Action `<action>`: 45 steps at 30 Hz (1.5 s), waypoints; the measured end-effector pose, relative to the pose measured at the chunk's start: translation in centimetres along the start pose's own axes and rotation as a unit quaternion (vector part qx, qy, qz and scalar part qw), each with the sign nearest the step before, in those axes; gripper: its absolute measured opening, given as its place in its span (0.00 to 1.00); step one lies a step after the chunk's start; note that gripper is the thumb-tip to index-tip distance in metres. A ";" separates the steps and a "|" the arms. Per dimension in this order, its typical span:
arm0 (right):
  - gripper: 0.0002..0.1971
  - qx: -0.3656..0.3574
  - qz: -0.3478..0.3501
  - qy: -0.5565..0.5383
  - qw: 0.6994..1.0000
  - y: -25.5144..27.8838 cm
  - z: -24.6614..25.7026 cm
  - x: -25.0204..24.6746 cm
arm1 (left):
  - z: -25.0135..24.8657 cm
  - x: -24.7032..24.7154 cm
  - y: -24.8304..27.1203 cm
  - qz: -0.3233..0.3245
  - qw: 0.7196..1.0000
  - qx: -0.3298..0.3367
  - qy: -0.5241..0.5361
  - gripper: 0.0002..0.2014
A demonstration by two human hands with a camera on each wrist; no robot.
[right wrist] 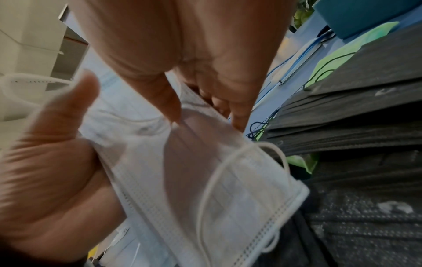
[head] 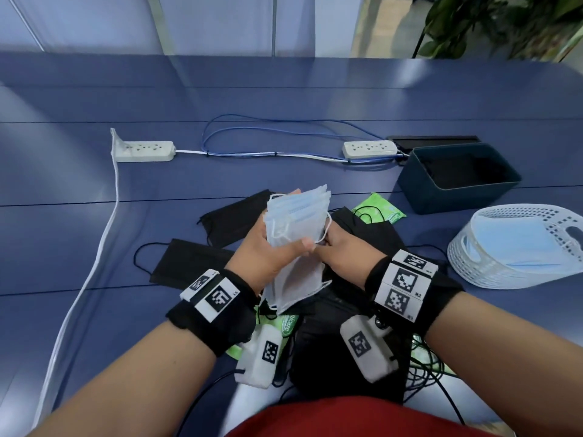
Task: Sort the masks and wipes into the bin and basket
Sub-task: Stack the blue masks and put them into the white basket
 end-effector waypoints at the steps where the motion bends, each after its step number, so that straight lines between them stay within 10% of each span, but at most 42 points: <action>1: 0.23 0.001 -0.004 0.021 1.000 -0.1 -0.3 -0.1 | -0.2 0.3 0.2 0.022 0.999 -0.001 -0.032 0.33; 17: 0.11 -0.005 0.005 -0.017 1.000 -0.9 -0.7 0.6 | 3.8 -2.8 3.2 0.063 0.973 -0.102 -0.197 0.25; 32: 0.20 -0.030 -0.018 0.117 0.993 -0.3 1.1 -1.0 | 1.3 -2.5 1.1 0.009 0.986 0.006 -0.164 0.20; 40: 0.20 -0.035 0.004 0.117 0.993 -0.2 0.6 0.2 | 2.1 -3.5 1.4 -0.025 0.987 -0.005 -0.157 0.36; 45: 0.21 -0.032 -0.043 0.110 0.992 0.3 1.1 -0.8 | 2.7 -3.5 1.6 -0.022 0.985 -0.041 -0.166 0.19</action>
Point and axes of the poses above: each hand's wrist, its own y-axis away from the middle knuckle, its own x-axis out of the palm, z = x × y, the point moved 8 cm from there along -y, towards the middle knuckle, and after that the axes turned 2 degrees about z, right-handed, at the moved point
